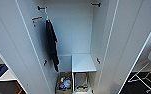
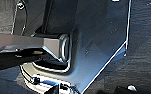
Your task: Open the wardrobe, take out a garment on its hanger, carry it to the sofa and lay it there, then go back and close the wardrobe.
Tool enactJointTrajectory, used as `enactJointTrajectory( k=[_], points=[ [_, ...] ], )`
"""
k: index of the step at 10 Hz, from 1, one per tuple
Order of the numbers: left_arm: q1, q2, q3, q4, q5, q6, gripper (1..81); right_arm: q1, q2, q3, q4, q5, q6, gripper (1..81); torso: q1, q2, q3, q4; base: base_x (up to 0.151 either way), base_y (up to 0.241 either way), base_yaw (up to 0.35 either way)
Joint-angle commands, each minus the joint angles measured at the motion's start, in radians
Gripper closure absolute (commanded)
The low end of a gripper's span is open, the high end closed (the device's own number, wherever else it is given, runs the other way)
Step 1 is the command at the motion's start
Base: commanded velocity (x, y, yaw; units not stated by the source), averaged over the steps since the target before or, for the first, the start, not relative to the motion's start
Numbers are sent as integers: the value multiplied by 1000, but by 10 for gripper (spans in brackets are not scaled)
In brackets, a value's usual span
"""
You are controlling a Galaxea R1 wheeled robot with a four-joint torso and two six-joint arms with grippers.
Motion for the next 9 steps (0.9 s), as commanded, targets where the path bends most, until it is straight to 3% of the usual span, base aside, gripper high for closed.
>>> enactJointTrajectory(
  k=[1,9],
  points=[
    [-26,-9,-1,15,32,6,10,19,-6,4,-8,-52,0,10,0,0,0,0,0,0,215],
    [-26,-9,-1,15,32,5,10,17,-5,4,-8,-51,0,10,0,0,0,0,0,0,124]
  ],
)
